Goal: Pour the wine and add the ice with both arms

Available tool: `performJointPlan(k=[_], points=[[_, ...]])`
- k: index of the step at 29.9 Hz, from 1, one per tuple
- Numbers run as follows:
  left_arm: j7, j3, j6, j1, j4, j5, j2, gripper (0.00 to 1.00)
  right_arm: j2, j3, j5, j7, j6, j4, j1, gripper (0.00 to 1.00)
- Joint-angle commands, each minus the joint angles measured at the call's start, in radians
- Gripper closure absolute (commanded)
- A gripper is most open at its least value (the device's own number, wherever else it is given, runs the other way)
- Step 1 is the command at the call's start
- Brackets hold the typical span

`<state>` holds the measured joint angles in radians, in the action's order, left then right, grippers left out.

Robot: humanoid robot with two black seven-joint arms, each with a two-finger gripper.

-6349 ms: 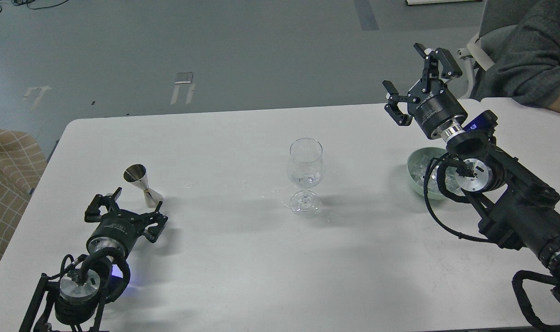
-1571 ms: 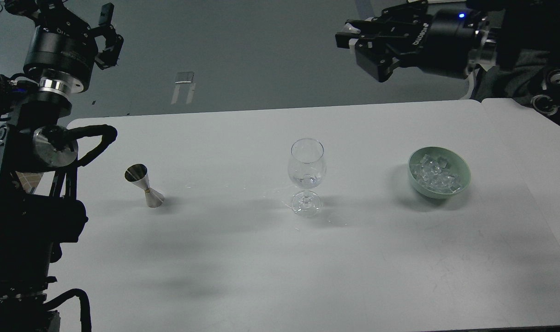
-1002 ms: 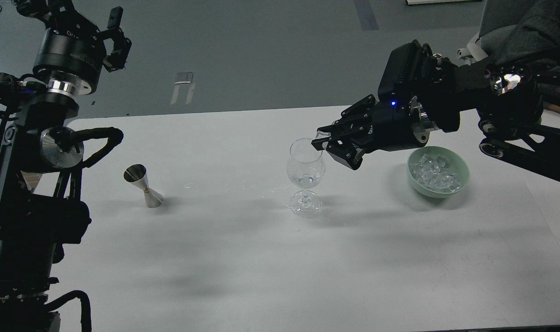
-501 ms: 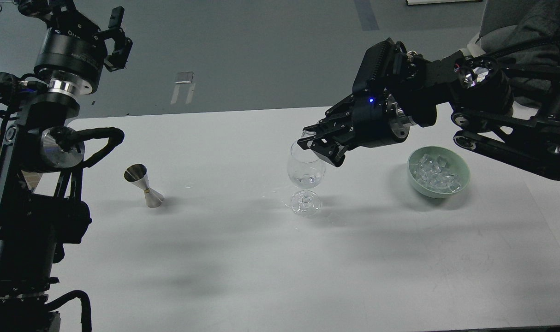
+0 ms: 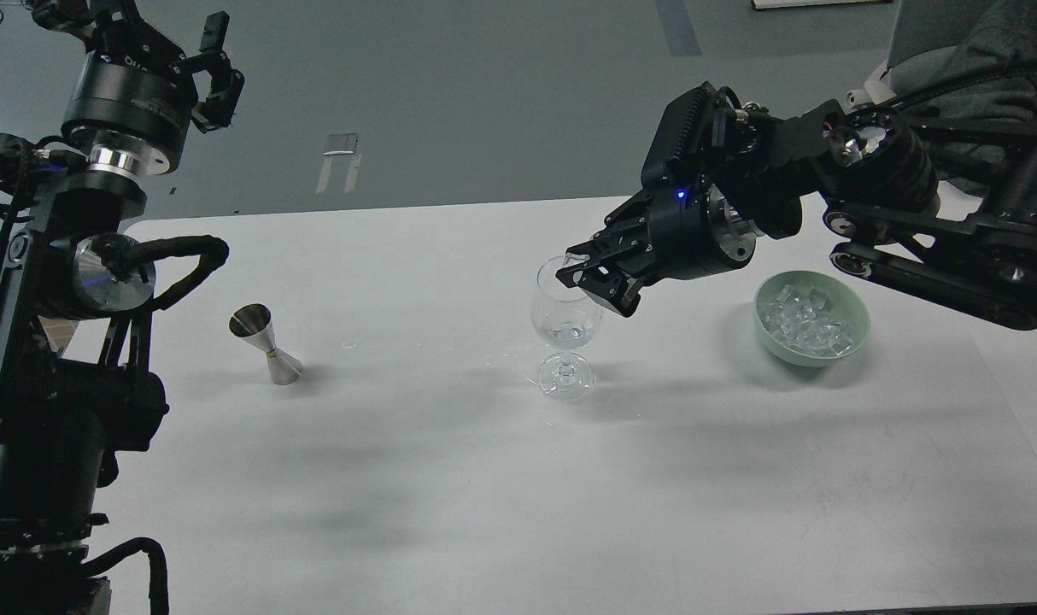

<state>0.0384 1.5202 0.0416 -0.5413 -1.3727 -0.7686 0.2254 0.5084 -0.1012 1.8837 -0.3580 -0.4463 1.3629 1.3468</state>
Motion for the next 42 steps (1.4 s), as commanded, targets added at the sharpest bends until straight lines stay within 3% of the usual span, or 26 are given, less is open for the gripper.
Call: performJointPlan(k=[1, 7, 16, 17, 19, 20, 21, 25, 30, 32, 34, 36, 38, 42], points=[[0.000, 0.000, 0.000, -0.002, 0.000, 0.002, 0.002, 0.02, -0.002, -0.002, 0.000, 0.002, 0.001, -0.001, 0.002, 0.72], [-0.002, 0.000, 0.000, -0.002, 0.000, 0.002, 0.000, 0.02, -0.001, -0.002, 0.000, 0.001, 0.003, -0.001, 0.002, 0.54], [0.000, 0.000, 0.000, -0.003, 0.000, 0.002, 0.002, 0.02, 0.007, -0.008, -0.021, 0.002, 0.014, -0.001, 0.020, 0.46], [0.000, 0.000, 0.000, -0.003, 0.000, 0.002, 0.002, 0.02, 0.007, -0.014, -0.034, 0.005, 0.018, -0.002, 0.026, 0.42], [0.000, 0.001, 0.000, -0.005, 0.000, 0.005, 0.002, 0.02, 0.013, -0.060, -0.099, 0.013, 0.034, -0.022, 0.037, 0.24], [-0.006, 0.003, -0.002, -0.003, 0.000, 0.012, 0.002, 0.02, 0.015, -0.102, -0.157, 0.016, 0.061, -0.048, 0.038, 0.07], [-0.011, 0.006, -0.005, -0.005, 0.001, 0.015, 0.000, 0.02, 0.013, -0.132, -0.216, 0.022, 0.093, -0.079, 0.043, 0.01], [-0.012, 0.008, -0.011, -0.009, 0.004, 0.015, -0.001, 0.02, 0.006, -0.163, -0.349, 0.025, 0.150, -0.182, 0.083, 0.00], [0.018, 0.003, -0.002, -0.045, 0.011, 0.028, 0.000, 0.02, -0.024, -0.215, -0.507, 0.028, 0.193, -0.376, 0.110, 0.00], [0.104, 0.003, -0.002, -0.086, 0.052, 0.031, 0.006, 0.02, -0.053, -0.258, -0.610, 0.030, 0.244, -0.448, 0.100, 0.00], [0.150, 0.002, -0.002, -0.117, 0.099, 0.023, 0.008, 0.02, -0.085, -0.284, -0.681, 0.028, 0.282, -0.517, 0.081, 0.00], [0.144, -0.002, 0.001, -0.132, 0.123, 0.011, 0.020, 0.02, -0.125, -0.302, -0.712, 0.027, 0.302, -0.561, 0.069, 0.00], [0.109, -0.006, 0.001, -0.147, 0.162, 0.011, 0.049, 0.02, -0.169, -0.336, -0.748, 0.028, 0.319, -0.611, 0.052, 0.00], [0.006, -0.095, -0.011, -0.184, 0.248, 0.014, 0.046, 0.02, -0.195, -0.463, -0.897, 0.028, 0.322, -0.674, -0.033, 0.00]])
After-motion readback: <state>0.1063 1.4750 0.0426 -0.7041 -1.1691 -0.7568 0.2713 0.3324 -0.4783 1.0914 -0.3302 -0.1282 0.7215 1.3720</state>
